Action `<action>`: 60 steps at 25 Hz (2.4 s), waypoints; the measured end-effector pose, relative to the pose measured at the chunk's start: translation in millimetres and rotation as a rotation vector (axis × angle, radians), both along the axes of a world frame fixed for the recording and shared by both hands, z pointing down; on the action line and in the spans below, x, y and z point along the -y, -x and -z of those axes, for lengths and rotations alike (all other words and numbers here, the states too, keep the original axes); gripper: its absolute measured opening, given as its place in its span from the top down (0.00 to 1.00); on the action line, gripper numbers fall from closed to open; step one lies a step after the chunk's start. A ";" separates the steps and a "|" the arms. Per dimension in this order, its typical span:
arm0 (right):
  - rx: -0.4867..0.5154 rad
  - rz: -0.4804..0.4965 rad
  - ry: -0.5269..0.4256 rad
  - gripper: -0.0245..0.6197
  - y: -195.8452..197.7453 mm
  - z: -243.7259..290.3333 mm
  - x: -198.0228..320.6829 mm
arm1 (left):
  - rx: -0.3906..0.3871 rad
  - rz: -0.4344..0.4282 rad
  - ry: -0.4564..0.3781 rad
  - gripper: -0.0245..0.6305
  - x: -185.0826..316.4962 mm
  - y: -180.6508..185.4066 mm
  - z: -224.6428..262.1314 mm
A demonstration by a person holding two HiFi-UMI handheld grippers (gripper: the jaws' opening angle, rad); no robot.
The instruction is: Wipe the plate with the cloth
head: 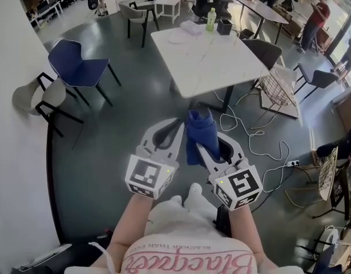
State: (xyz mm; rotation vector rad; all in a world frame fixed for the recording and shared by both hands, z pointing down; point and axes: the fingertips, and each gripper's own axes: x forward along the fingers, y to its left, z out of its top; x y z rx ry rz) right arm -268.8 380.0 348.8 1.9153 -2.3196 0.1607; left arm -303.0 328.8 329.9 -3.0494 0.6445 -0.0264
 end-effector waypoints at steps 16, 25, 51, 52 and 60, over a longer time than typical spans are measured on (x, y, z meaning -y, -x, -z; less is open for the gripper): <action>0.029 0.064 -0.008 0.77 -84.8 -15.2 114.9 | 0.026 0.079 0.002 0.95 109.4 -76.2 -17.8; 0.030 0.110 -0.011 0.77 -181.9 -6.0 199.8 | 0.020 0.140 0.009 0.95 194.1 -163.6 -8.4; 0.054 0.211 0.049 0.77 -303.8 -36.3 383.5 | 0.036 0.261 0.066 0.95 377.0 -276.4 -39.5; 0.054 0.207 0.055 0.77 -308.8 -38.5 393.0 | 0.032 0.255 0.073 0.95 385.9 -280.7 -41.2; 0.045 0.216 0.071 0.77 -326.1 -38.8 477.7 | 0.016 0.275 0.106 0.94 464.3 -294.7 -48.6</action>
